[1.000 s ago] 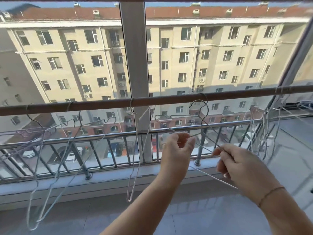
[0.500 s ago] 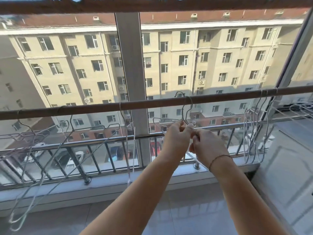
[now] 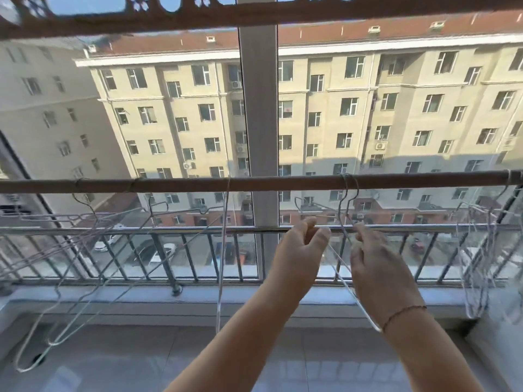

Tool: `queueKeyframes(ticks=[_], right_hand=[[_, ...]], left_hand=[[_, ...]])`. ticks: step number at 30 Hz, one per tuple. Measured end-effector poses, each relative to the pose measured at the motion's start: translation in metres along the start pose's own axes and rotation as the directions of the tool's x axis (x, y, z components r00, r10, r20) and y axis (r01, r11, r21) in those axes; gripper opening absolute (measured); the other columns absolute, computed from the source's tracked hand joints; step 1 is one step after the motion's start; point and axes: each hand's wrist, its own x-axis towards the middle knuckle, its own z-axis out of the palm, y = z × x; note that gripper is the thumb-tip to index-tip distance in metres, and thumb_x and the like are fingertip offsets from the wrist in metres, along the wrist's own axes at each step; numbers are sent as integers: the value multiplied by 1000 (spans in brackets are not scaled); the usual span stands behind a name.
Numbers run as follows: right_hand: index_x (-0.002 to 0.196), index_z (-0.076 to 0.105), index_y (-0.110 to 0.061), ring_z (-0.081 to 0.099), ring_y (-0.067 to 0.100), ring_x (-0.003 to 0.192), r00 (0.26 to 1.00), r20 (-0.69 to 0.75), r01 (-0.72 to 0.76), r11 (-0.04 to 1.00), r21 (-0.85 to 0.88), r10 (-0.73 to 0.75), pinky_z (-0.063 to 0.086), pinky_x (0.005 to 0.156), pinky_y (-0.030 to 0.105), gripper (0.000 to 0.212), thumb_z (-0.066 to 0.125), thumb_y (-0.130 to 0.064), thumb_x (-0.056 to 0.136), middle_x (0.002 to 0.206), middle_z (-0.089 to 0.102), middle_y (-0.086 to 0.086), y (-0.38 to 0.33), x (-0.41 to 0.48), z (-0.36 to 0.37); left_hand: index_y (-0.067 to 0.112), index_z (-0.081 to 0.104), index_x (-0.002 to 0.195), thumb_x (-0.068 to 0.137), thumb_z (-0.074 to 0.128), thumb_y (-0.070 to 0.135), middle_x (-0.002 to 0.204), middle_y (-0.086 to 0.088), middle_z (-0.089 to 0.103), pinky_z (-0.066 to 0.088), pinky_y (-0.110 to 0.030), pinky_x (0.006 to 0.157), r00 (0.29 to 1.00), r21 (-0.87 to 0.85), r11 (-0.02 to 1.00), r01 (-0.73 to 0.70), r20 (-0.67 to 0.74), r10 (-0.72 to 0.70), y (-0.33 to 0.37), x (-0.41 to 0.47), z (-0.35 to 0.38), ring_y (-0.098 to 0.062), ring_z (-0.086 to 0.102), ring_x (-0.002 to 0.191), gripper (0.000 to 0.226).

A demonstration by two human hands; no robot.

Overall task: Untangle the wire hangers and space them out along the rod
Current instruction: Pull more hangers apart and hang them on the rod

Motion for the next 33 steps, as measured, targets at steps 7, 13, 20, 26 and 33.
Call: queueKeyframes(ticks=[7, 13, 20, 26, 33], right_hand=[[131, 44, -17, 38, 2, 112, 946, -83, 324, 931, 169, -314, 23, 90, 1, 39, 43, -16, 92, 127, 42, -10, -61, -31, 13], [139, 27, -22, 32, 16, 134, 975, 30, 213, 959, 186, -222, 25, 105, 23, 53, 48, -29, 91, 148, 27, -3, -104, -34, 78], [131, 42, -17, 38, 7, 123, 975, -142, 201, 944, 262, -168, 28, 104, 21, 43, 51, -18, 89, 126, 40, -9, -167, -56, 118], [118, 50, -17, 59, 11, 95, 973, 228, -100, 850, 517, -24, 50, 84, 27, 33, 54, -32, 88, 100, 60, -6, -216, -62, 196], [84, 55, -8, 49, 6, 40, 953, 301, -275, 516, 811, 36, 39, 40, 16, 15, 44, -1, 92, 57, 55, 6, -238, -55, 230]], left_hand=[[28, 61, 104, 94, 48, 20, 97, 4, 70, 47, -8, 72, 931, 55, 984, -172, -318, 181, 17, -42, -96, -1, 64, 89, 18], [23, 66, 102, 93, 48, 14, 91, -1, 71, 45, -7, 58, 843, 33, 985, -168, -513, 161, 11, -54, -182, -13, 58, 75, 21], [19, 65, 106, 91, 51, 11, 94, 5, 70, 46, -3, 60, 869, 90, 987, -137, -468, 163, -4, -56, -250, 3, 62, 71, 22], [18, 66, 101, 92, 50, 11, 81, 7, 63, 46, -21, 66, 921, 63, 998, 18, -388, 8, -24, -39, -290, -6, 52, 66, 20], [8, 64, 90, 95, 45, 18, 79, -10, 63, 39, -17, 39, 939, -140, 937, 321, -83, -334, -44, -20, -291, -17, 54, 56, 22]])
